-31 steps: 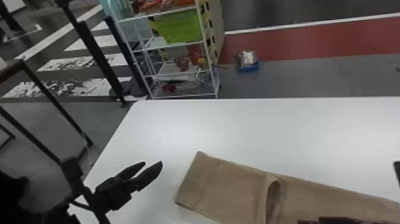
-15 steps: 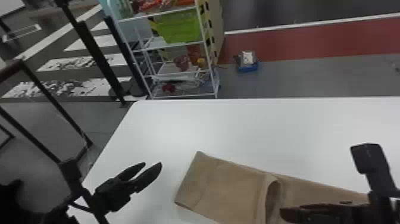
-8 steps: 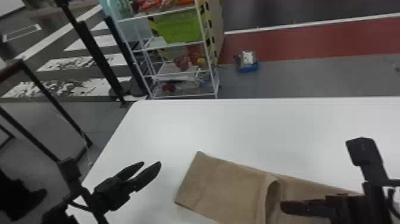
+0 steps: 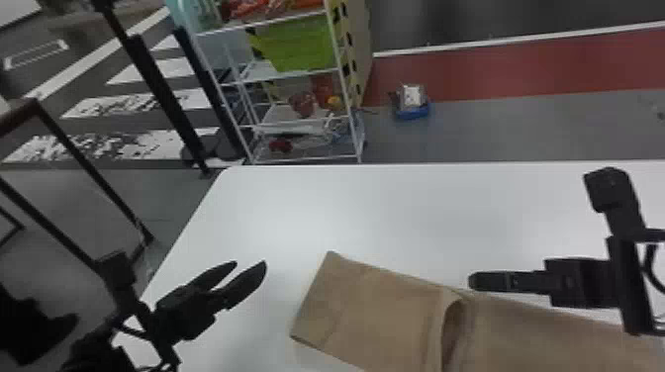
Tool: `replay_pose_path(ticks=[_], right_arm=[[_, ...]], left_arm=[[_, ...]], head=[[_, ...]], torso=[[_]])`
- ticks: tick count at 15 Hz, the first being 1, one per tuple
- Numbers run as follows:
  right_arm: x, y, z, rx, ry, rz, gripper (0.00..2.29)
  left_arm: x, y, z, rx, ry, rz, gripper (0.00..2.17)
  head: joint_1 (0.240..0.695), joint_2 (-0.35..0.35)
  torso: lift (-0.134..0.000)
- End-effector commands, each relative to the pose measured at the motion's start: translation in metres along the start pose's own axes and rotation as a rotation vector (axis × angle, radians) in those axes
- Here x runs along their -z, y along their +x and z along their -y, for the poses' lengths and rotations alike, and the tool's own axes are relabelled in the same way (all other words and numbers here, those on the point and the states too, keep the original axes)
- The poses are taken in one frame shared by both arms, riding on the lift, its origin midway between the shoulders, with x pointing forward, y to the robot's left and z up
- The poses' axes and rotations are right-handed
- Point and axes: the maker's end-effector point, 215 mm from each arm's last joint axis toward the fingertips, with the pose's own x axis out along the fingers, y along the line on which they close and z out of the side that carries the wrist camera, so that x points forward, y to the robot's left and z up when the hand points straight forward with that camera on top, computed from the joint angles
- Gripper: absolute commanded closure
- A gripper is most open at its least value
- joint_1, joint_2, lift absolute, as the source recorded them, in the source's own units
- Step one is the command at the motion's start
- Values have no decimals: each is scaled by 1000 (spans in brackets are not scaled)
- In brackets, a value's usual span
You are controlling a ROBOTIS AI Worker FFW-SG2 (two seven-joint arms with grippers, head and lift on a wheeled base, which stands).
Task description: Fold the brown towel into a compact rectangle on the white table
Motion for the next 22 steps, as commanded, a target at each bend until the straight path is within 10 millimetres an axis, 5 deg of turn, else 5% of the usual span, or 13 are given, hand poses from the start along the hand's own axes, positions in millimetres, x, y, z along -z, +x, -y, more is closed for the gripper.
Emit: replay_pose_path(ticks=[1,6,13,22], right_arm=[[-4,2,-6,-23,6,-11,407],[-9,2,-22,-66,-14,-5,407],[29,7,-34,-119,19,-33,404],[49,21,-35,-123,32,-87,404]], left_arm=[[0,4,1,-4,12,-6,19],[-1,8,-4,-19,22,-12,19],[-1,7,-12,-41,28,-19,19],[-1,8,-15,-41,19,-17,19]], head=[[695,350],[695,350],[695,350],[695,350]], torso=[[-124],[-124],[-124],[-124]])
